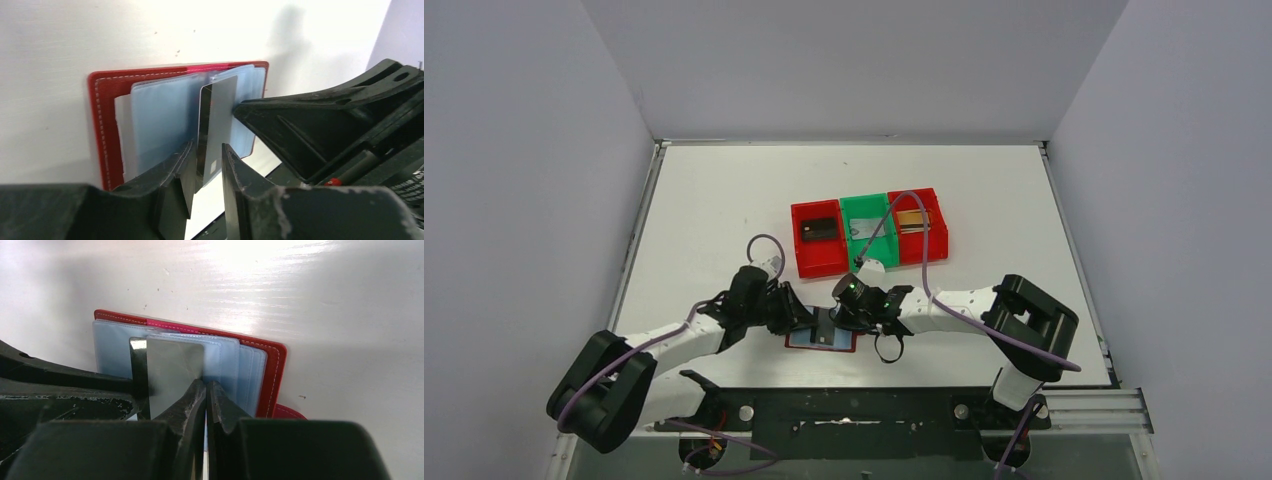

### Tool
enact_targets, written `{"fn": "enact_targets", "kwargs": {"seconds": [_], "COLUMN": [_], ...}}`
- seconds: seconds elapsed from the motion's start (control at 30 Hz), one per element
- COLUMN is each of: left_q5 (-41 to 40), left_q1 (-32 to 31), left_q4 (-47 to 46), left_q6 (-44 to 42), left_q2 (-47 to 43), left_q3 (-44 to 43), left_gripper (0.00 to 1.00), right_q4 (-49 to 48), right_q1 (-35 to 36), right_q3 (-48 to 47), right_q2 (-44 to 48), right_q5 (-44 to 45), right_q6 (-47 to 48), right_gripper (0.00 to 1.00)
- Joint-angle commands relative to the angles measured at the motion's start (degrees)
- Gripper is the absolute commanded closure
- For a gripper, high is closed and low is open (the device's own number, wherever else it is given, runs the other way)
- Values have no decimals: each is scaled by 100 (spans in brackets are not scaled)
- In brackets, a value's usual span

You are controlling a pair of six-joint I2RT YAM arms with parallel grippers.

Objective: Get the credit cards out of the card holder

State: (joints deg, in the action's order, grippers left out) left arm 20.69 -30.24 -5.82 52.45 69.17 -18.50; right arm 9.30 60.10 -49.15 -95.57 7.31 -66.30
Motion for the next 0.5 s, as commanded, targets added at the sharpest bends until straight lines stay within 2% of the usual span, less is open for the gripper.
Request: {"fn": "enact_targets", "kwargs": {"seconds": [0.0,0.17,0.37,0.47], "left_q5": [369,339,13,76], "left_q1": [32,27,18,24], "left_q4": [-847,-896,-575,-710], "left_q6": [229,306,228,213], "left_q2": [153,339,336,436], "left_q3": [-5,22,123,177], "left_gripper": [71,63,62,62], "right_q4": [725,564,525,504], "right_q1": [17,-34,-53,-58], "right_q3": [131,236,265,272], "right_q2": [-172,-142,-162,-154], "right_q5": [220,95,43,42], "right_q6": [141,137,120,118], "right_gripper": [99,99,99,99]}}
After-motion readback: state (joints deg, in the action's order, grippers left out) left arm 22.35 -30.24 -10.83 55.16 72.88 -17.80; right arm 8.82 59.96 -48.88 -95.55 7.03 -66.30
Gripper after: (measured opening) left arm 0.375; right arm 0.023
